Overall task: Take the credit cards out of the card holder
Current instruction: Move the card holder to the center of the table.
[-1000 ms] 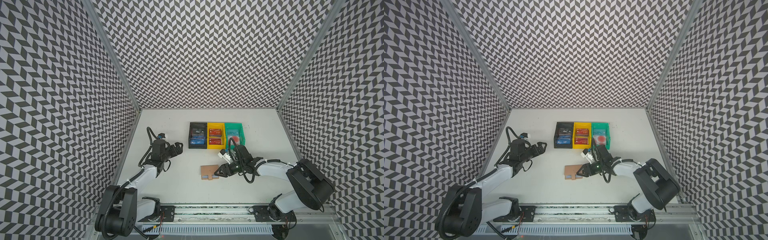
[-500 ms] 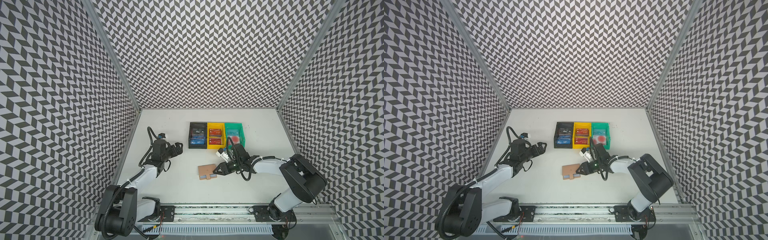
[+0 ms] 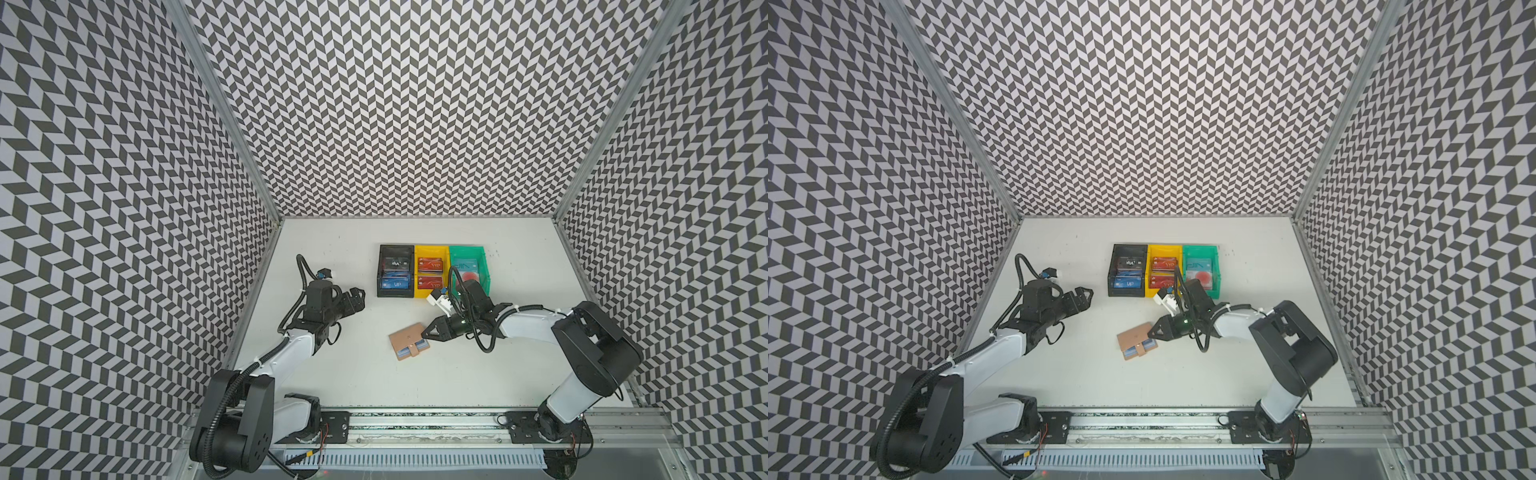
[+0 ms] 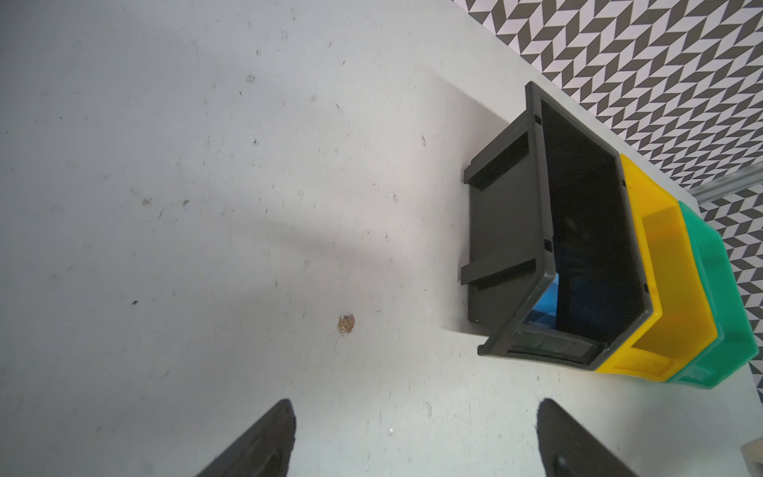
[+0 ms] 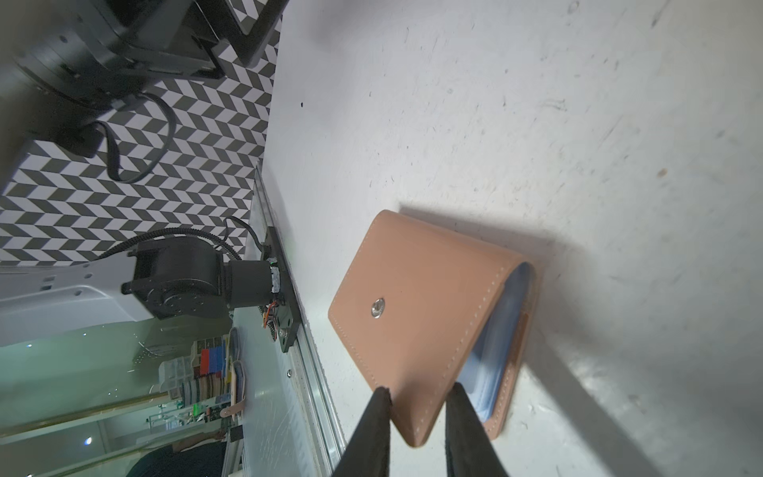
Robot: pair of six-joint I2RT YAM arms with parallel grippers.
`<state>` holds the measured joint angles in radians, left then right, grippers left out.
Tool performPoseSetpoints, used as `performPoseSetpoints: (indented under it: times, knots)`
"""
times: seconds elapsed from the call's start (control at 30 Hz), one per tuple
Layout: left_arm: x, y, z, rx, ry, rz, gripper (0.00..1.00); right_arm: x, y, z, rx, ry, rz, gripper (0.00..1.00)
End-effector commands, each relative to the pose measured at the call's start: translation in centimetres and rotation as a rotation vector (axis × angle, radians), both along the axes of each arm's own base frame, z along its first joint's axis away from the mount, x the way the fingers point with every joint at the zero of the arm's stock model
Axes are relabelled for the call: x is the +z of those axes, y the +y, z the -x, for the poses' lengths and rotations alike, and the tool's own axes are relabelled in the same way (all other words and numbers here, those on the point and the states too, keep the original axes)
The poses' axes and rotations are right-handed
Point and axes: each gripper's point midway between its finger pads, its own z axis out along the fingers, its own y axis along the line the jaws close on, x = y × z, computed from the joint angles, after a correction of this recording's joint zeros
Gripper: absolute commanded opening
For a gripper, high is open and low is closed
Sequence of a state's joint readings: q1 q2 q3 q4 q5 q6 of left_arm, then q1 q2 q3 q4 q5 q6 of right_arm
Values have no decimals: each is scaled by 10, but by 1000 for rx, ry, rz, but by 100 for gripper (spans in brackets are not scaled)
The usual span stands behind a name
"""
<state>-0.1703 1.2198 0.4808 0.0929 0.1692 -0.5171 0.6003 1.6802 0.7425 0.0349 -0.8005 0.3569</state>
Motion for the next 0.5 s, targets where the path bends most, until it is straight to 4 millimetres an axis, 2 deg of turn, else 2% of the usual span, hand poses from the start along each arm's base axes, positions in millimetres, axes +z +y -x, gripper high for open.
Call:
performPoseSetpoints:
  times: [0.0, 0.2, 0.47]
  knots:
    - [-1, 0, -2, 4, 8, -11, 91, 3, 8, -10, 15, -38, 3, 24]
    - [-6, -2, -5, -7, 25, -13, 90, 3, 13, -22, 18, -49, 33, 25]
    - [-10, -2, -5, -9, 42, -20, 88, 5, 22, -26, 35, -49, 49, 36]
